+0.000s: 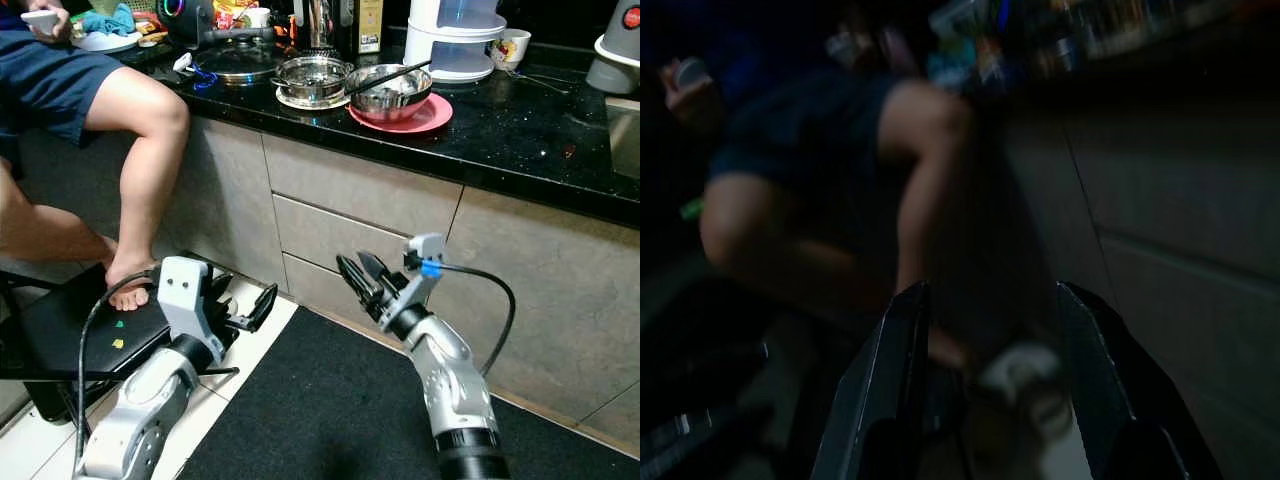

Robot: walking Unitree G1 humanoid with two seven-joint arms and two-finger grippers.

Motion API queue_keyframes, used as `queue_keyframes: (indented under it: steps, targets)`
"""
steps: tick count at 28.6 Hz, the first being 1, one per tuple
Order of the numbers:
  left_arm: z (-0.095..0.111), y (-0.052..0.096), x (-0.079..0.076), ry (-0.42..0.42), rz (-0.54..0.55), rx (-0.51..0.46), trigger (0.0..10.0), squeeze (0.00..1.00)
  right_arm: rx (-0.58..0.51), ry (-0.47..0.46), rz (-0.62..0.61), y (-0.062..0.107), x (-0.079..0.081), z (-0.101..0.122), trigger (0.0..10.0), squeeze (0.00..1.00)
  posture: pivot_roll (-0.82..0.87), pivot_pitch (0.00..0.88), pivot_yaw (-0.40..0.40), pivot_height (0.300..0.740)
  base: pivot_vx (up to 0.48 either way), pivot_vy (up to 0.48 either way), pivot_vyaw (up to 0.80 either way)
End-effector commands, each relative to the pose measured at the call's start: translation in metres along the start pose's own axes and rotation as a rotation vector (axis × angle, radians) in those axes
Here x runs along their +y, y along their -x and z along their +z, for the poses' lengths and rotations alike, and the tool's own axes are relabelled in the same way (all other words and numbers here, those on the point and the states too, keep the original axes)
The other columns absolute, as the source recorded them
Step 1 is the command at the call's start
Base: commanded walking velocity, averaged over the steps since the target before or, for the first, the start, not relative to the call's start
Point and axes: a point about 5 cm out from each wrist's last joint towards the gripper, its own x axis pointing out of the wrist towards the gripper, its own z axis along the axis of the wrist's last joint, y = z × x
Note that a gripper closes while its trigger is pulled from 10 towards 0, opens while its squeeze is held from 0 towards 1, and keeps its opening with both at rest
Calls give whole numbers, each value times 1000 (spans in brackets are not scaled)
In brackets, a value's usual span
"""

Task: Kitchen organization

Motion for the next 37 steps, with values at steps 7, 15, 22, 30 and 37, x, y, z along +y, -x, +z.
queue_keyframes:
  steps: [7,15,22,30,37]
  targets:
    - [9,-2,11,-154,111,-45,10000,0,-319,118,-106,-19,11,65,10000,0,42,52,3,740,0,0,0]
    - [17,-6,25,-231,238,-92,10000,0,-187,279,-264,-8,-3,27,10000,0,58,55,-2,740,0,0,0]
    - [15,-10,38,-310,310,-90,10000,0,-104,227,-376,0,-19,5,10000,0,45,49,10,740,0,0,0]
    - [12,-9,37,-367,331,-96,10000,0,-100,231,-349,-3,-17,-1,10000,0,52,42,10,740,0,0,0]
    - [9,-10,36,-383,326,-91,10000,0,-87,195,-351,-3,-19,-5,10000,0,53,33,11,740,0,0,0]
